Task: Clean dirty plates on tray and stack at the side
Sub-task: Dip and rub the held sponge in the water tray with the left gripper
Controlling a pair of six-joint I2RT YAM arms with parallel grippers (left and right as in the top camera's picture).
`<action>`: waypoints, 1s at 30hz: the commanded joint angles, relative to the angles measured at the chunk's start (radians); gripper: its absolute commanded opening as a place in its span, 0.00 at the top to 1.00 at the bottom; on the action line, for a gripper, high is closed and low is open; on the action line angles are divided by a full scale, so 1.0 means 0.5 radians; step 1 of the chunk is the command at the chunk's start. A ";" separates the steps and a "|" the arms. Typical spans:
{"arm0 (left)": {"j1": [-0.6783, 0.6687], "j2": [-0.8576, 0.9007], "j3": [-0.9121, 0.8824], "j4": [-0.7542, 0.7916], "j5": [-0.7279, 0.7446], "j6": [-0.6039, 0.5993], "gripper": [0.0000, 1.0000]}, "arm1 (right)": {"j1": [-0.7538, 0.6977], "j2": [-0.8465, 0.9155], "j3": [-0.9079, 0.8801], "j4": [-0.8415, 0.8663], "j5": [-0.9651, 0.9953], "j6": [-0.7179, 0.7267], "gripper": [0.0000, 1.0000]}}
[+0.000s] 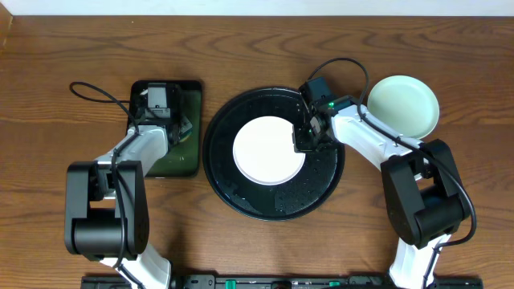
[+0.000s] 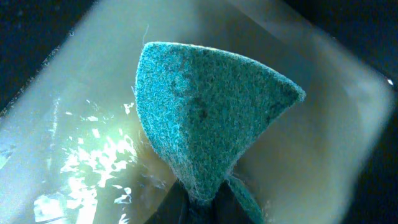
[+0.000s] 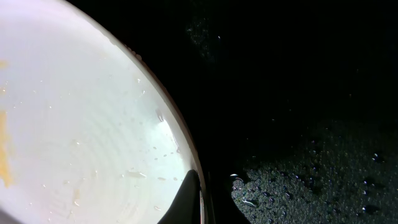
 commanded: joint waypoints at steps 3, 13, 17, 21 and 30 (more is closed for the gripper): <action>0.050 0.098 -0.015 -0.022 -0.020 0.012 0.92 | 0.063 0.130 -0.024 0.001 -0.095 0.008 0.99; 0.068 -0.272 -0.015 -0.136 0.069 -0.021 0.92 | 0.065 0.130 -0.024 0.002 -0.095 -0.012 0.99; 0.068 -0.256 -0.016 -0.130 0.069 -0.051 0.92 | 0.064 0.130 -0.024 0.005 -0.095 -0.012 0.99; 0.068 -0.134 -0.016 -0.140 0.069 -0.140 0.92 | 0.065 0.130 -0.024 0.005 -0.094 -0.012 0.99; 0.089 0.079 -0.016 -0.126 0.061 -0.185 0.90 | 0.064 0.130 -0.024 0.003 -0.094 -0.012 0.99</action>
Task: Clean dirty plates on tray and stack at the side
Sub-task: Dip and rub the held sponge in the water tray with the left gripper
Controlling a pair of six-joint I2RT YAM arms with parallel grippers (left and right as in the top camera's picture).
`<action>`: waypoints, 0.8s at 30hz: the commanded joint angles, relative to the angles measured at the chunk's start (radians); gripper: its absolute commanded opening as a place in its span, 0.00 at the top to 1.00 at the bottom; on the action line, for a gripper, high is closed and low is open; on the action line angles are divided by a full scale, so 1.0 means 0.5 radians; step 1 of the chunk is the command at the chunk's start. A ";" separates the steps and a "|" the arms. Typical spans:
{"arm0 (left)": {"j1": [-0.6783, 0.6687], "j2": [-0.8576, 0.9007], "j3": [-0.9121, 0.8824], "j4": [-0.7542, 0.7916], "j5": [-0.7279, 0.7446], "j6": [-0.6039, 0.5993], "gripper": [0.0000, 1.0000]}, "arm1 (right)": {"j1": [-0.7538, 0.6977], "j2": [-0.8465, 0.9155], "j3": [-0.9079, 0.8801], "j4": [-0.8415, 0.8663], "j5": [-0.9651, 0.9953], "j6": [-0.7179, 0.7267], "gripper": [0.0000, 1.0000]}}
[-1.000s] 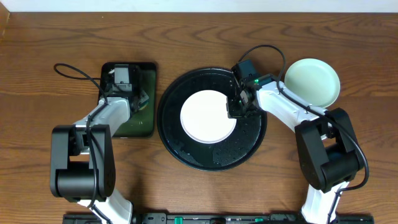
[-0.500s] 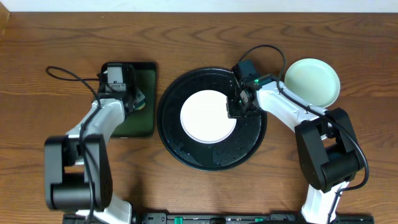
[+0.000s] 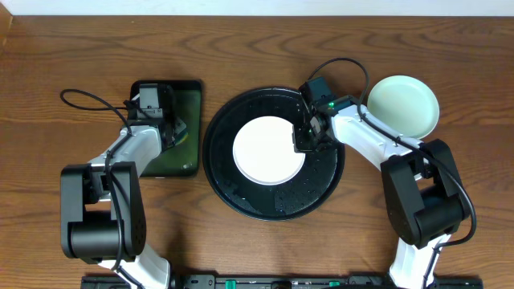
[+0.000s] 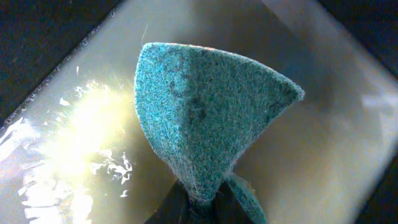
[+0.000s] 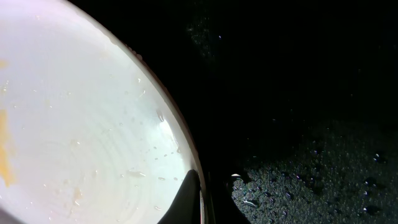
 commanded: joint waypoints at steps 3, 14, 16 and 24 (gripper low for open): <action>0.012 0.157 -0.016 -0.022 -0.034 -0.024 0.89 | 0.065 0.130 -0.024 0.003 -0.089 -0.011 0.99; 0.013 0.270 -0.015 -0.001 -0.034 -0.005 0.85 | 0.065 0.130 -0.024 -0.008 -0.089 -0.011 0.99; 0.012 0.225 -0.015 0.003 -0.034 0.008 0.85 | 0.065 0.130 -0.024 -0.008 -0.089 -0.011 0.99; 0.012 -0.094 -0.015 -0.047 -0.034 0.009 0.60 | 0.065 0.130 -0.024 -0.005 -0.089 -0.014 0.99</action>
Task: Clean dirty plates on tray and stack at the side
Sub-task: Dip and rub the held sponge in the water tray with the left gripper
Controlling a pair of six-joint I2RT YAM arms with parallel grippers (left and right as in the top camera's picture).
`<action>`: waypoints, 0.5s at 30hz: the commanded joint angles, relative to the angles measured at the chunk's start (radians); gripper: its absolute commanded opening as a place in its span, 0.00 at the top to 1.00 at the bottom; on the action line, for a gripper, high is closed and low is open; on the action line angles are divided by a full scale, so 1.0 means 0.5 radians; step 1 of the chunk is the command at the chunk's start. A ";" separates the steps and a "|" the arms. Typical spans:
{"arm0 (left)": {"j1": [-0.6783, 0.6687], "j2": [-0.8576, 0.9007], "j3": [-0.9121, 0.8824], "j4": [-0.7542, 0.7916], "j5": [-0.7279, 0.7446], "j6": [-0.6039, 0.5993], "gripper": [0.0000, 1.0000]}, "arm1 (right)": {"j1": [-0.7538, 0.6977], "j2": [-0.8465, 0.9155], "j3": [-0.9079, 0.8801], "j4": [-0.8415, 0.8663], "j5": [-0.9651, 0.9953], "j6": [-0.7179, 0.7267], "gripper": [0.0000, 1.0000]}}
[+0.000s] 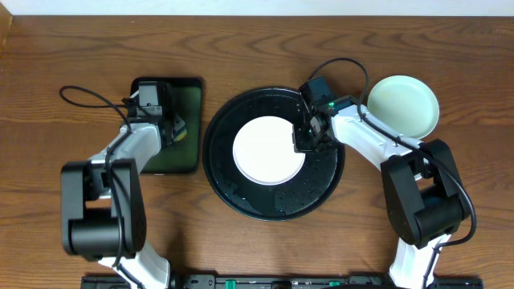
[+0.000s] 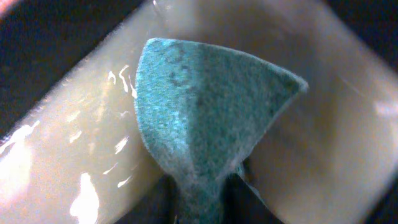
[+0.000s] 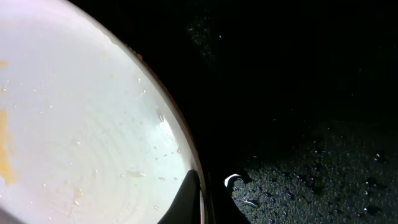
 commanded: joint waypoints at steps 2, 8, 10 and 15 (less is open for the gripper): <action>0.005 -0.154 -0.053 -0.043 0.010 0.006 0.60 | 0.065 0.129 -0.024 -0.004 -0.086 -0.027 0.99; 0.005 -0.177 -0.053 -0.023 0.007 0.005 0.60 | 0.065 0.129 -0.024 -0.003 -0.087 -0.036 0.99; 0.005 -0.177 -0.053 0.009 -0.018 0.005 0.60 | 0.064 0.129 -0.024 -0.003 -0.087 -0.045 0.99; 0.005 -0.148 -0.053 0.043 -0.204 0.007 0.48 | 0.064 0.129 -0.024 -0.003 -0.087 -0.049 0.99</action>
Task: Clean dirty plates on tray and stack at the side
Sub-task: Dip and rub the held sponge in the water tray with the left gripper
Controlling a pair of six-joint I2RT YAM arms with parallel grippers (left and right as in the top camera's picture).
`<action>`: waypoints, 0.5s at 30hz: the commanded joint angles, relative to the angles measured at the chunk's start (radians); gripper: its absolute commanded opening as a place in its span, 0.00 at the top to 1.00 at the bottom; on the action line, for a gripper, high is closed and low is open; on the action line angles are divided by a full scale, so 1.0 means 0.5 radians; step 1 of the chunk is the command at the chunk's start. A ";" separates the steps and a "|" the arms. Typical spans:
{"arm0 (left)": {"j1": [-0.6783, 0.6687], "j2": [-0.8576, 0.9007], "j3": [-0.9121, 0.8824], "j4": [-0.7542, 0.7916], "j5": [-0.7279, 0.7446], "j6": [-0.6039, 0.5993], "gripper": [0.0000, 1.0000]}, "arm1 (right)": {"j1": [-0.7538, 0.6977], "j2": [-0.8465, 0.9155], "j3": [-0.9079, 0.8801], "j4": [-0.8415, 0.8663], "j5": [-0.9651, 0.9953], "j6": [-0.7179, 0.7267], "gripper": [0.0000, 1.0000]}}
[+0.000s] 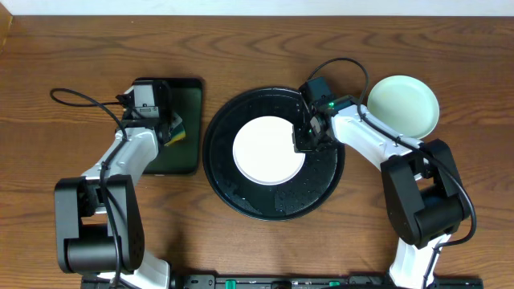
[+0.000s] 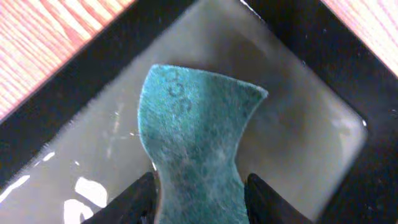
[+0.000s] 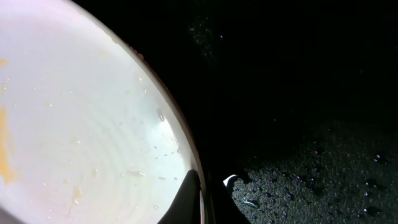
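Note:
A white plate (image 1: 269, 150) lies in the round black tray (image 1: 233, 193); the right wrist view shows a yellow smear on the plate (image 3: 81, 124) near its left edge. My right gripper (image 1: 306, 138) is shut on the plate's right rim, one finger (image 3: 189, 196) on top. My left gripper (image 1: 166, 128) is shut on a teal sponge (image 2: 193, 130), held above the murky water of a black rectangular basin (image 1: 183, 156). A pale green plate (image 1: 403, 105) rests on the table at the right.
The wet tray floor (image 3: 311, 168) is beaded with droplets. Wooden table (image 1: 257, 48) surrounds the tray and basin. Cables loop from both wrists.
My left gripper has moved left and higher with the sponge: the basin's black rim and the table now show in its wrist view. The right gripper and plate have not moved.
The left gripper held the folded sponge low in the basin's water at the first two moments, shifting a little. Then it stood slightly higher, and now clear above the water. Throughout, the right gripper stayed shut on the white plate's rim in the tray.

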 commanded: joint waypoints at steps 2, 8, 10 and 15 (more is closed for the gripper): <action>0.005 0.061 -0.020 0.030 -0.131 0.013 0.44 | 0.065 0.129 -0.024 -0.003 -0.085 -0.033 0.99; 0.005 0.195 -0.020 0.120 -0.076 0.013 0.42 | 0.064 0.129 -0.024 -0.005 -0.085 -0.033 0.99; 0.005 0.240 -0.020 0.152 -0.012 0.014 0.40 | 0.064 0.129 -0.024 -0.005 -0.086 -0.033 0.99; 0.005 0.262 -0.019 0.185 0.005 0.126 0.78 | 0.076 0.129 -0.024 -0.012 -0.085 -0.034 0.99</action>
